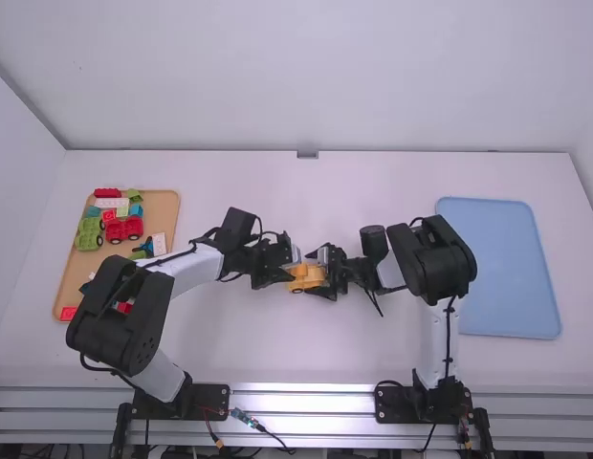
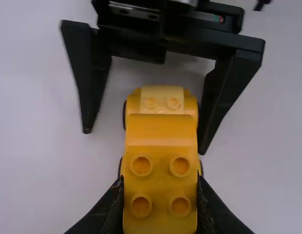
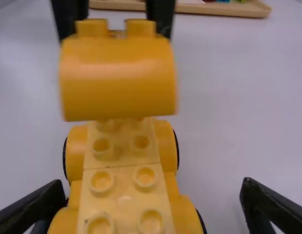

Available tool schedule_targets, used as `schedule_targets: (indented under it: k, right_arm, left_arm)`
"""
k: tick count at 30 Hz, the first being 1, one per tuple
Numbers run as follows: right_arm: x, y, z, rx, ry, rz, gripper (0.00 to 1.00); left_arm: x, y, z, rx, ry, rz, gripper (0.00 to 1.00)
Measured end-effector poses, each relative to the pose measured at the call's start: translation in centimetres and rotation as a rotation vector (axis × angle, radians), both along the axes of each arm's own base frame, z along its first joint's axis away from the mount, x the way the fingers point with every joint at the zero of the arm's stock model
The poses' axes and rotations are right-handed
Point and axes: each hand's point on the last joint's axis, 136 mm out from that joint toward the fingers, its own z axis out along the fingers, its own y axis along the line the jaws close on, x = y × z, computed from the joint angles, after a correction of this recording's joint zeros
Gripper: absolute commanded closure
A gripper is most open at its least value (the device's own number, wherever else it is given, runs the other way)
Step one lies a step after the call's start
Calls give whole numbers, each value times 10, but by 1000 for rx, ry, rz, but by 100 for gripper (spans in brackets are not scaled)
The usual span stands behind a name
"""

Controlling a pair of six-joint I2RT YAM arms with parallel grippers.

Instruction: Assemble lego blocks to make yellow taxi

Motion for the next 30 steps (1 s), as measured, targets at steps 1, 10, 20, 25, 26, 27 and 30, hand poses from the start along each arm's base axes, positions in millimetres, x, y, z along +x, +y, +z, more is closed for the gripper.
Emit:
schedule_targets:
  k: [1,10,20,25,26,27,30]
  right_arm:
    - [-1,1,0,1,1,5,18]
    - [-3,3,0,3,7,13,44]
    - [-8,2,-1,6,37,23,59]
    - [-8,2,-2,2,40,20,60]
    - [-8,2,-2,-1,39,18,60]
    - [-8,2,-2,-1,39,18,61]
    - [-8,2,-2,0,39,18,61]
  left_arm:
    - [1,0,0,3,0,8,98]
    - [-4,-13,-5,53,-10,1,98]
    - [5,-10,-6,76,-30,47,98]
    - [5,-9,-7,80,-32,49,98]
    - [5,-9,-7,80,-32,49,98]
    - [4,-9,-8,84,-24,49,98]
    - [0,-7,-10,98,4,48,98]
